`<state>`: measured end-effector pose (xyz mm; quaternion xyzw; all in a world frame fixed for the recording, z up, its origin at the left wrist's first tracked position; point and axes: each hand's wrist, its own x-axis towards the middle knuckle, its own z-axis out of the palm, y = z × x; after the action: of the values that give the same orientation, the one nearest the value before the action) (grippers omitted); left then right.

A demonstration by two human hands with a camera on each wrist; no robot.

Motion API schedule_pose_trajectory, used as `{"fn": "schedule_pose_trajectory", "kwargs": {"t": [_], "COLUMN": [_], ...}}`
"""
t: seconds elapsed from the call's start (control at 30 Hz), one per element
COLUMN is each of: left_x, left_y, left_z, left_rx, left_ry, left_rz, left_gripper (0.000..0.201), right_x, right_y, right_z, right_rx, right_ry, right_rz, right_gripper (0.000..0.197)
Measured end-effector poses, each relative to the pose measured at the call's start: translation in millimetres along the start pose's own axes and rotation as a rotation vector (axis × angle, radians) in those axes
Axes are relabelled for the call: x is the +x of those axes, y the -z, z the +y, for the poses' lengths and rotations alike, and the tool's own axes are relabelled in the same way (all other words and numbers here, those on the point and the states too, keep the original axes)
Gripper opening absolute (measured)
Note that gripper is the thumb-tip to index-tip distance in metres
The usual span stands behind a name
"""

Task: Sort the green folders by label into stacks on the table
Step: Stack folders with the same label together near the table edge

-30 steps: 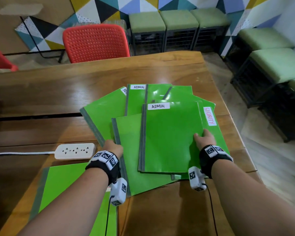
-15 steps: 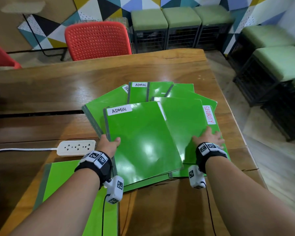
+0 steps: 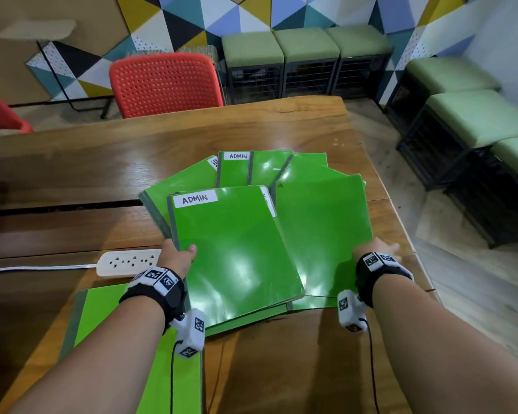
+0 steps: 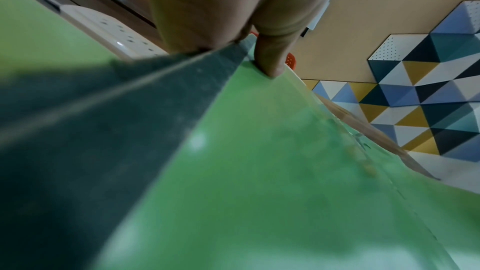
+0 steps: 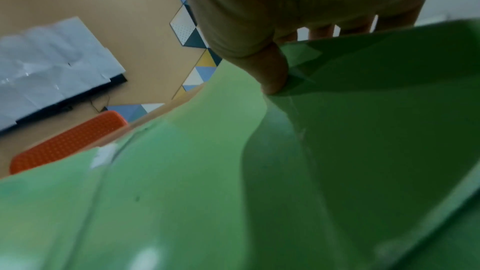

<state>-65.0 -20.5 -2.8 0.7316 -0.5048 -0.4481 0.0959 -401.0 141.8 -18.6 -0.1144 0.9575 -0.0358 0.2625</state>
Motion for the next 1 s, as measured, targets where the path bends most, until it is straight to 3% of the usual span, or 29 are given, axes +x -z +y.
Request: {"fn": "schedule_pose_trajectory", "kwargs": {"t": [0.13, 0.27, 0.37, 0.47, 0.6, 0.7, 0.8, 0.9, 1.0], "left_x": [-8, -15, -16, -15, -8, 0, 0, -1, 19], "left_y": [1, 1, 5, 15, 43, 66, 84, 99, 111], "left_z": [-4, -8, -10, -13, -19, -31, -44, -61, -87], "left_rx": [0.027, 0.064, 0.067, 0.029, -0.039, -0.053, -0.063, -0.047, -0.051], "left_ry": [0.027, 0.029, 0.030, 0.025, 0.040, 0.065, 0.092, 0.118, 0.127], "left_rz": [-0.016, -0.027, -0.025, 0.008, 0.093, 0.167, 0.221, 0.224, 0.226], "left_gripper": [0.071, 0.068, 0.066, 0.065, 0.067, 0.068, 0.064, 0.058, 0.053], "right_x": [-9, -13, -13, -25, -37, -46, -58, -70, -80], "right_y": [-4, -11, -15, -3, 26, 37, 45, 61, 85], "right_z": [20, 23, 22, 15, -3, -16, -33, -56, -78], "right_rx": [-0.037, 0.015, 0.219, 0.462, 0.543, 0.466, 0.481, 0.521, 0.536], "right_ry": [-0.107, -0.069, -0.029, 0.008, 0.127, 0.194, 0.272, 0.392, 0.482], "right_rz": [-0.042, -0.122, -0.211, -0.180, -0.085, -0.063, -0.040, -0.010, 0.056], "right_gripper": [0.041, 0.050, 0.062, 0.067, 0.062, 0.047, 0.055, 0.059, 0.044]}}
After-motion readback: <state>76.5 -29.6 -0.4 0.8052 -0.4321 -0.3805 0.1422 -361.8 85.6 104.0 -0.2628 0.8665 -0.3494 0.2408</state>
